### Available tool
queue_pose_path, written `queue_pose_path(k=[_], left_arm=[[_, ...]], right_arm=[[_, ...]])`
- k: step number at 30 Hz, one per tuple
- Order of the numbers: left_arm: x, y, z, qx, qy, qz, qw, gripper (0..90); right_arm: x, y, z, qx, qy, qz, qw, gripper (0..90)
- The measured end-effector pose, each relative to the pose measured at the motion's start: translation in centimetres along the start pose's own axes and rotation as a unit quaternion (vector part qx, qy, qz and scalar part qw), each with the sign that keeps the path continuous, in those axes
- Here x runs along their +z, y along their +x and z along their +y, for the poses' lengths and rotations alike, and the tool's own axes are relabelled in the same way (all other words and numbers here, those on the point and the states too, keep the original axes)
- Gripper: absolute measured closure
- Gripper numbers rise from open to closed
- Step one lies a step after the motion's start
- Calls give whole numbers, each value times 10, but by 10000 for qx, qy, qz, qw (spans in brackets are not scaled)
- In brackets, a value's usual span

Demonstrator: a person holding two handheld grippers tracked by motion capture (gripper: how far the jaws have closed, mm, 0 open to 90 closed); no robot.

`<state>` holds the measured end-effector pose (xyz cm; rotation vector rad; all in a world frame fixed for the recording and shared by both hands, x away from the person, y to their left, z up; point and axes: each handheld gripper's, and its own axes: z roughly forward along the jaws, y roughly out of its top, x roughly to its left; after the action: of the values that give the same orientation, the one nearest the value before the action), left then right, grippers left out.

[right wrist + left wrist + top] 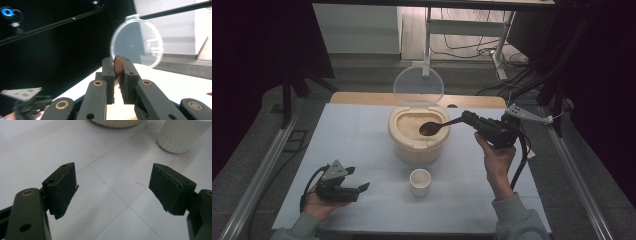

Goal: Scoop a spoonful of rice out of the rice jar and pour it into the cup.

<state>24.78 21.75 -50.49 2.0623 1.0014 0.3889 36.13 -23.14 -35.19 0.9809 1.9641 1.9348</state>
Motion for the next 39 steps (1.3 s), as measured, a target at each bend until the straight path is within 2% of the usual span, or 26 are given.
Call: queue_pose_path(k=[2,5,10,14,19,22,27,33,36,38,39], left_arm=[[0,0,0,-6,6,0,10000,214],[-1,0,0,-42,-13,4,10000,211],[-1,1,-1,-48,10,-6,10000,210],[1,0,0,-49,27,-4,10000,210],[1,0,0,-54,36,-9,10000,210],[1,1,-1,-62,35,-9,10000,210],[1,2,-1,-95,56,-10,9999,206],[1,2,-1,-97,71,-18,9999,202],[2,2,-1,-99,81,-14,9999,201],[2,2,-1,-103,82,-13,9999,201],[2,2,-1,-105,81,-13,9999,201]], right_arm=[[2,-2,0,19,22,-46,10000,831],[10,-8,3,-30,71,-268,9996,830],[18,-7,8,-320,159,-578,9977,831],[22,-8,9,-405,205,-690,9966,831],[28,-7,10,-650,351,-948,9928,830],[33,-5,9,-849,526,-1058,9894,831],[39,-5,7,-727,701,-1007,9898,831],[46,-15,-5,-5,833,-740,9938,831],[47,-20,-11,347,821,-655,9939,832],[48,-21,-12,417,811,-635,9938,832],[49,-22,-14,601,826,-571,9931,832]])
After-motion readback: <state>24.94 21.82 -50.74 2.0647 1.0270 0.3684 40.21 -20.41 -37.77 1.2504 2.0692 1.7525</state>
